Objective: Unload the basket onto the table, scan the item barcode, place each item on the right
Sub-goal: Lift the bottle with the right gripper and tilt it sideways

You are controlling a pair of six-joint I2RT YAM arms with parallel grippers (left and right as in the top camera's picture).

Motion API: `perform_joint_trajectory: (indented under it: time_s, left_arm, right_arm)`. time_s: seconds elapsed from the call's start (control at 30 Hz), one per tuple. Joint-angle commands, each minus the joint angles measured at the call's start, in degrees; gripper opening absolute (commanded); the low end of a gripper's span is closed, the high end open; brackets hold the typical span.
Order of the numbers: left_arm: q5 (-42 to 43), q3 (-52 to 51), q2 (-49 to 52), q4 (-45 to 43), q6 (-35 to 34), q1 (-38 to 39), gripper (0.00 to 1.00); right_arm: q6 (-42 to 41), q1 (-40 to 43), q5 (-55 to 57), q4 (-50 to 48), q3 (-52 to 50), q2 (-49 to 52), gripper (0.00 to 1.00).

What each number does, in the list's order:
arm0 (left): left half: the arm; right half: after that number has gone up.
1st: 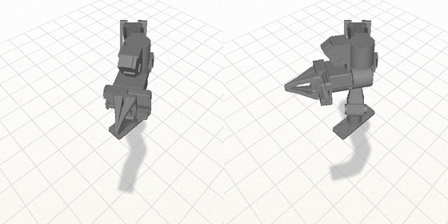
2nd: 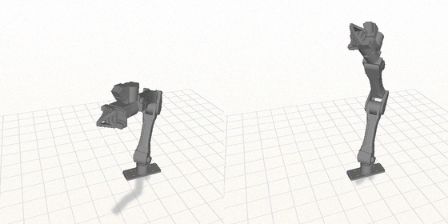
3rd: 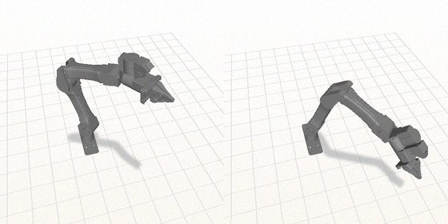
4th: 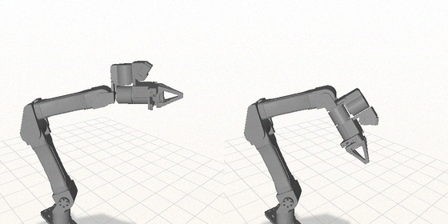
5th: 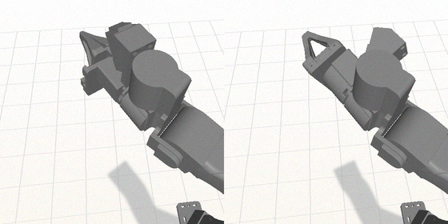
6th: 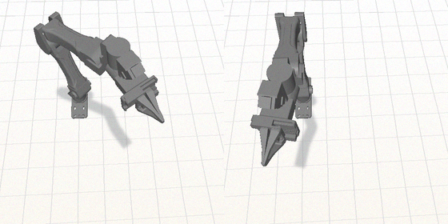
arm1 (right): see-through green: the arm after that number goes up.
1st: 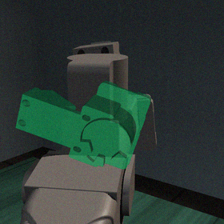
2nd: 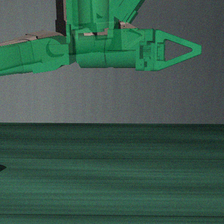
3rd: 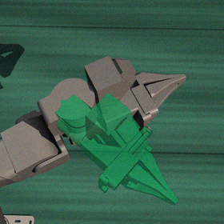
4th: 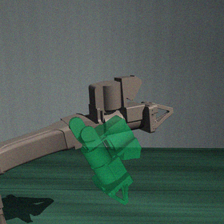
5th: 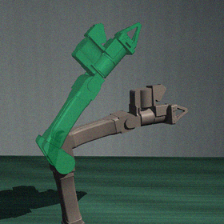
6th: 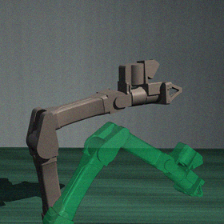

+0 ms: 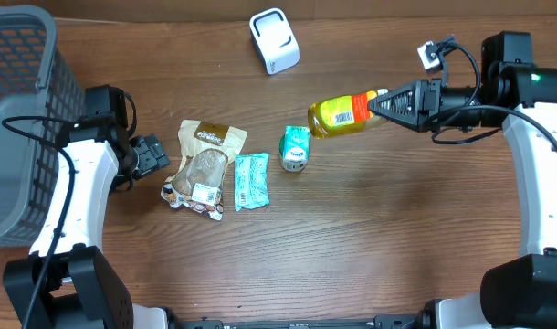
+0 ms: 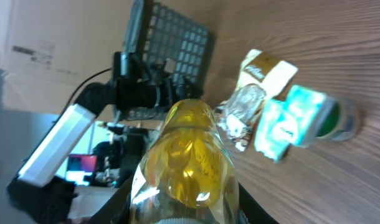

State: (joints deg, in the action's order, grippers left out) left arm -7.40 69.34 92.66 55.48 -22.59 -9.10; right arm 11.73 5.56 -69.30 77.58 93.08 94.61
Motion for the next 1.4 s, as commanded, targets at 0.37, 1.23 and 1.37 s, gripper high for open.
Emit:
perform_joint_trajectory:
  time_s: [0.37, 1.23, 1.37]
  left_arm:
    - [-0.5, -0.1, -1.1, 0.0, -0.7, -0.2, 1.0]
    - [-0.5, -0.1, -1.1, 0.0, -0.7, -0.2, 1.0]
    - [-0.5, -0.1, -1.1, 0.0, -0.7, -0.2, 1.0]
  right_arm:
    - [2.0, -7.2, -5.2, 2.8, 1.4, -1.2, 0.27]
    - [2.1, -11.8, 5.3, 4.8, 1.4, -1.2, 0.25]
    - [2.0, -12.0, 5.6, 4.9, 1.4, -1.2, 0.25]
